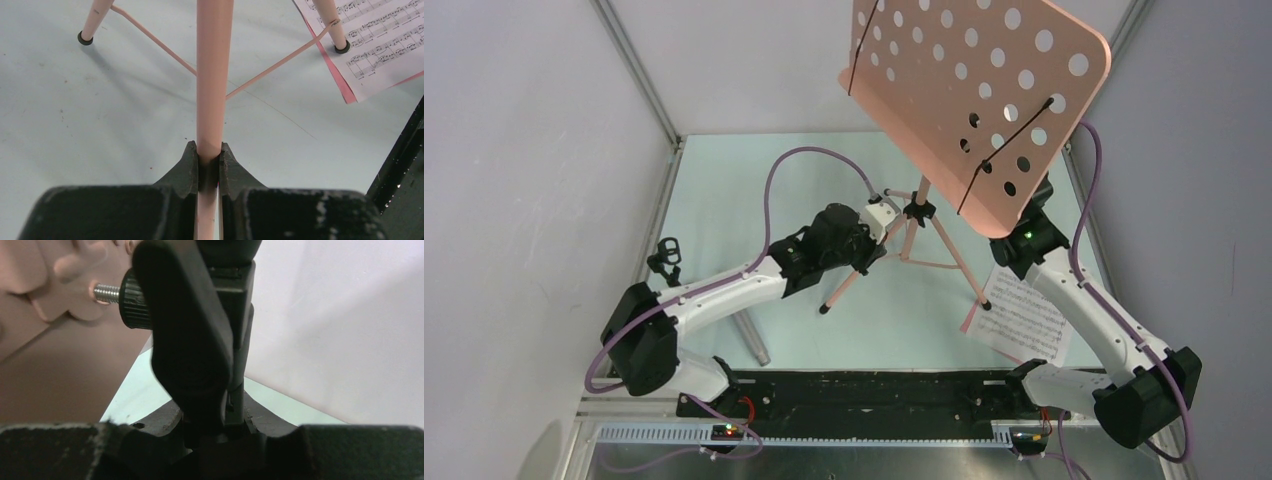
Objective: Set up the instrument practice props
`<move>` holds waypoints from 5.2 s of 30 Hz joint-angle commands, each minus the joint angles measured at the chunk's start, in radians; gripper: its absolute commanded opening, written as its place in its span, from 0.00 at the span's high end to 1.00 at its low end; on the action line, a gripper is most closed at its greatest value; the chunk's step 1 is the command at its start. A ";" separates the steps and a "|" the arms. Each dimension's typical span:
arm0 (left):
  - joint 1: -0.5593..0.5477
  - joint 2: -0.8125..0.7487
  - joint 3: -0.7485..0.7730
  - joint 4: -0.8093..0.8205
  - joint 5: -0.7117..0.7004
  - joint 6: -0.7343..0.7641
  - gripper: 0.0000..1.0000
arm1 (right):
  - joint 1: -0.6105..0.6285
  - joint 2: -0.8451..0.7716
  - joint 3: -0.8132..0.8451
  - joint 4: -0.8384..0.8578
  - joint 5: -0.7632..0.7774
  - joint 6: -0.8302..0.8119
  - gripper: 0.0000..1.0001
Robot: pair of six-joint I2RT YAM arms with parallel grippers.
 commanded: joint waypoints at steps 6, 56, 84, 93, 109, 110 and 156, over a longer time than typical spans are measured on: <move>0.055 0.031 -0.031 -0.076 -0.149 -0.119 1.00 | -0.022 -0.048 0.060 0.350 -0.064 0.059 1.00; 0.116 -0.042 -0.109 0.029 -0.186 -0.227 1.00 | 0.090 -0.014 0.017 0.216 0.037 0.076 0.31; 0.116 -0.045 -0.136 0.022 -0.175 -0.181 1.00 | 0.147 -0.274 -0.393 -0.101 0.129 0.224 0.64; 0.115 -0.043 -0.144 0.022 -0.171 -0.183 1.00 | 0.171 -0.142 -0.436 0.063 0.191 0.315 0.49; 0.116 -0.037 -0.145 0.021 -0.154 -0.161 1.00 | 0.218 0.022 -0.413 0.205 0.263 0.385 0.54; 0.116 -0.036 -0.145 0.020 -0.159 -0.161 1.00 | 0.220 0.029 -0.407 0.199 0.267 0.387 0.55; 0.113 -0.021 -0.147 0.021 -0.128 -0.171 1.00 | 0.101 0.043 -0.339 -0.125 0.102 1.328 0.97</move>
